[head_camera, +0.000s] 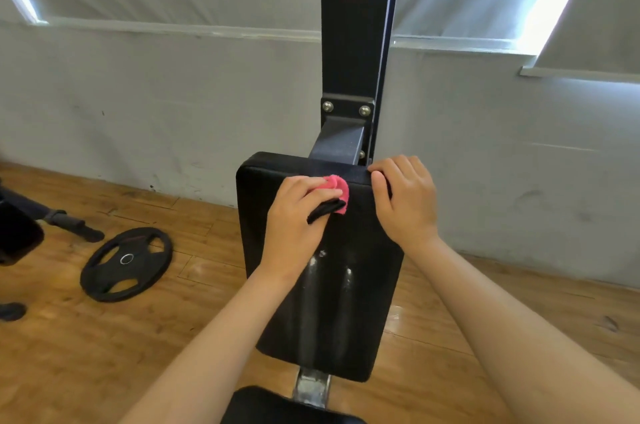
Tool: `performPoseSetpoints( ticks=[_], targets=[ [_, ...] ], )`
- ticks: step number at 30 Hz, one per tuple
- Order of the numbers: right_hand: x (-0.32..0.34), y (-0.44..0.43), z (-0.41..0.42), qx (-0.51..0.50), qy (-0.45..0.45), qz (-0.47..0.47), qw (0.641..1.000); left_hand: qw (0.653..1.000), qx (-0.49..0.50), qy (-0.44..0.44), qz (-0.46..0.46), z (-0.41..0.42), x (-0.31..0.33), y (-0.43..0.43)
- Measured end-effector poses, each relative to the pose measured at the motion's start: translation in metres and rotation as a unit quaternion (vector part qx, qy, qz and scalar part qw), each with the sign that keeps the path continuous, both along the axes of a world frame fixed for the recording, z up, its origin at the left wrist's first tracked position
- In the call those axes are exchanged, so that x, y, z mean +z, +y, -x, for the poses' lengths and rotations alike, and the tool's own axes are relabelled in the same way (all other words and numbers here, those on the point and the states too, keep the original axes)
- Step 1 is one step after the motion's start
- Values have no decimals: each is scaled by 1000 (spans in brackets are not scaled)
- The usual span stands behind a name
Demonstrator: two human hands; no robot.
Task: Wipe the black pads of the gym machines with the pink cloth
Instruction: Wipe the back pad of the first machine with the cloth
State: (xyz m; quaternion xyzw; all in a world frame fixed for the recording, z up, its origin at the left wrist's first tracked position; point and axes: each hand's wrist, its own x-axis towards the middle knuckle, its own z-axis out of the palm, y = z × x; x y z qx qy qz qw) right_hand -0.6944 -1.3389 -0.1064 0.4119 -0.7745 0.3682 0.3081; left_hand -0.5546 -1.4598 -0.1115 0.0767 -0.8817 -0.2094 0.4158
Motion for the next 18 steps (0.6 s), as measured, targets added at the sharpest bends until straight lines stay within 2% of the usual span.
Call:
performPoseSetpoints(
  ticks=[4, 8, 14, 18],
  targets=[
    [0, -1, 0, -7, 8, 4, 1000, 998, -29, -58, 5, -15, -31, 1],
    [-2, 0, 0, -15, 7, -5, 1000, 997, -35, -64, -33, -18, -27, 5],
    [0, -1, -1, -14, -12, -9, 1000, 1000, -9, 11, -5, -1, 24, -1],
    [0, 0, 1, 13, -41, -11, 999, 1000, -24, -10, 14, 11, 18, 8]
  ],
)
